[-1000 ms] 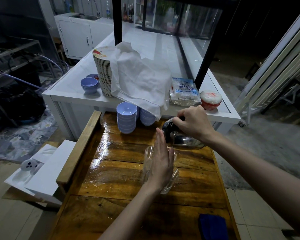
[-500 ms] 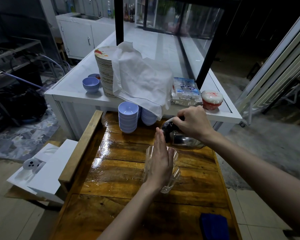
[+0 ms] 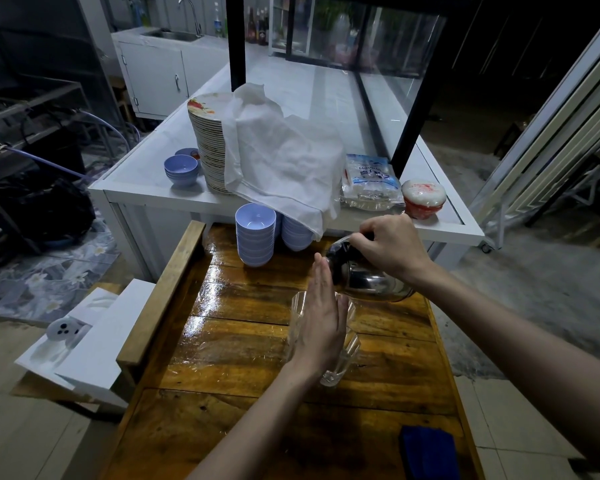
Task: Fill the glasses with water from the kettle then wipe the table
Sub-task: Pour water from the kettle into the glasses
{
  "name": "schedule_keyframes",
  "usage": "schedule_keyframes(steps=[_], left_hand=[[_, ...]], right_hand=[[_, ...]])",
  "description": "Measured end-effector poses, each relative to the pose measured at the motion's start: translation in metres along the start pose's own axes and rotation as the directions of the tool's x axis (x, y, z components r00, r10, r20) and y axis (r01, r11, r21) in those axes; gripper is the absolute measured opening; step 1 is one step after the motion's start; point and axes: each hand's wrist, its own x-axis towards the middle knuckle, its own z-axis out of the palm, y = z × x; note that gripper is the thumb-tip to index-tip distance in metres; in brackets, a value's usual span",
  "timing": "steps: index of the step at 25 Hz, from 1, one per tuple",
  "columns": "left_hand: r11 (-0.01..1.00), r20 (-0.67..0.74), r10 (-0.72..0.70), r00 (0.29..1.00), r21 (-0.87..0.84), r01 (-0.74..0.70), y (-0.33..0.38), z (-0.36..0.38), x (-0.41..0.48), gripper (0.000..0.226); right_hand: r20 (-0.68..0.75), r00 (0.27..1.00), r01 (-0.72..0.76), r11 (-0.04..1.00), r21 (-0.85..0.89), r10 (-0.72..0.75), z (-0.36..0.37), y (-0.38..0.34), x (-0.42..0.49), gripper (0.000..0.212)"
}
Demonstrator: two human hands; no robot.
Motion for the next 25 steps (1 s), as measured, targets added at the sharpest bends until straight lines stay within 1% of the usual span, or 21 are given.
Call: schedule_keyframes(steps=[7, 9, 11, 15, 18, 21, 23, 25], left_hand=[[0.999, 0.053, 0.022, 0.998, 0.048, -0.025, 0.016, 0.0, 0.009, 0.061], [0.996, 0.064, 0.057, 0.996, 0.071, -0.062, 0.02, 0.003, 0.016, 0.061], [0.989, 0.11, 0.088, 0.99, 0.108, -0.099, 0.024, 0.007, 0.024, 0.059], [0.966, 0.258, 0.147, 0.955, 0.172, -0.195, 0.038, 0.027, 0.041, 0.057], [0.93, 0.411, 0.168, 0.896, 0.234, -0.282, 0.047, 0.051, 0.055, 0.058], [0.88, 0.551, 0.148, 0.821, 0.307, -0.364, 0.045, 0.077, 0.067, 0.059], [0.851, 0.617, 0.127, 0.777, 0.335, -0.405, 0.042, 0.095, 0.072, 0.059], [0.821, 0.659, 0.111, 0.744, 0.361, -0.442, 0.038, 0.109, 0.074, 0.059]], right_hand=[[0.007, 0.986, -0.164, 0.976, 0.145, 0.165, -0.005, 0.02, -0.01, 0.043], [0.025, 0.966, -0.255, 0.935, 0.246, 0.257, -0.01, 0.032, -0.019, 0.036], [0.039, 0.926, -0.366, 0.865, 0.342, 0.376, -0.011, 0.048, -0.03, 0.031], [0.039, 0.802, -0.532, 0.684, 0.499, 0.596, -0.003, 0.094, -0.06, 0.036], [0.109, 0.682, -0.605, 0.475, 0.639, 0.723, 0.009, 0.129, -0.09, 0.035], [0.179, 0.549, -0.632, 0.266, 0.727, 0.816, 0.029, 0.155, -0.117, 0.035], [0.231, 0.453, -0.639, 0.132, 0.758, 0.861, 0.044, 0.17, -0.13, 0.031], [0.264, 0.401, -0.621, 0.049, 0.782, 0.877, 0.058, 0.182, -0.14, 0.03]])
